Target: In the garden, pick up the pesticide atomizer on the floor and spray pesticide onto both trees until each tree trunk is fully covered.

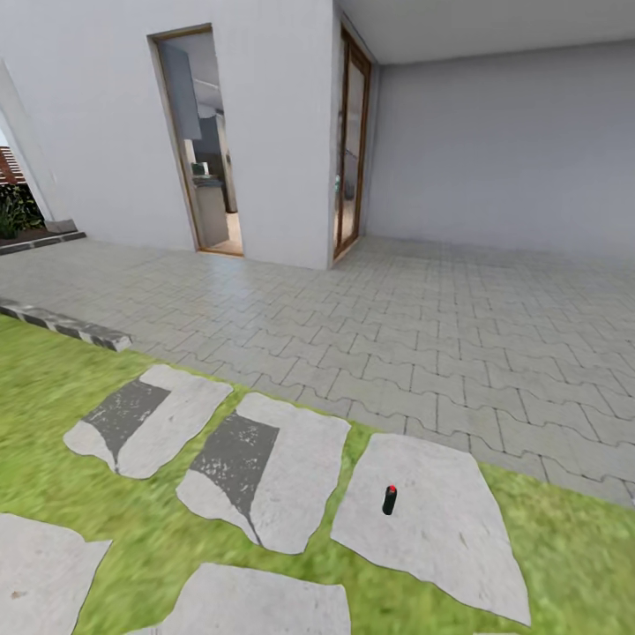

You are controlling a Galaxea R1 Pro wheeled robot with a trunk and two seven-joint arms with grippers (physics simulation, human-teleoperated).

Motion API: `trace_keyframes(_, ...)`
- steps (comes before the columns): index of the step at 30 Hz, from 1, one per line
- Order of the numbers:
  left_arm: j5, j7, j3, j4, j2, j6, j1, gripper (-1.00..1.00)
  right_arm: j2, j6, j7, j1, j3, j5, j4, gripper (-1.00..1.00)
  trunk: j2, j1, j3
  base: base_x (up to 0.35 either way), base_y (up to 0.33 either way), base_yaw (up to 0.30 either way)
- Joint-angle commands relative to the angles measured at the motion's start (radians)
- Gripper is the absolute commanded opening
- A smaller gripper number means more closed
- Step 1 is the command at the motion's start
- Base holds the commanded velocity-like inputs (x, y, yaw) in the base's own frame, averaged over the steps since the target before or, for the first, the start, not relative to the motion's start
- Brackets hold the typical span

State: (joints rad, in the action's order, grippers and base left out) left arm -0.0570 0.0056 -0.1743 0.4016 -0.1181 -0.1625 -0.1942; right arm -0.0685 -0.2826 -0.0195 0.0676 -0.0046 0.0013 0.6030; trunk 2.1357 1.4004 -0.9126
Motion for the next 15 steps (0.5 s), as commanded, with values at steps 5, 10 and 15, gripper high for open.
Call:
trace_keyframes(5,-0.006,0.001,0.001,-0.001,0.0,-0.004,-0.001,1.0,0.0,-0.003,-0.002,0.001,0.0,0.0,0.0,1.0,0.0,0.0,-0.001,0.233,0.237,0.0)
trace_keyframes(10,-0.006,0.001,0.001,-0.001,0.0,-0.003,-0.001,1.0,0.0,-0.003,-0.002,0.001,0.0,0.0,0.0,1.0,0.0,0.0,-0.001,0.233,0.237,0.0)
trace_keyframes(15,-0.006,0.001,0.001,-0.001,0.0,-0.004,-0.001,1.0,0.001,-0.003,-0.002,0.001,0.0,0.0,0.0,1.0,0.0,0.0,-0.001,0.233,0.237,0.0)
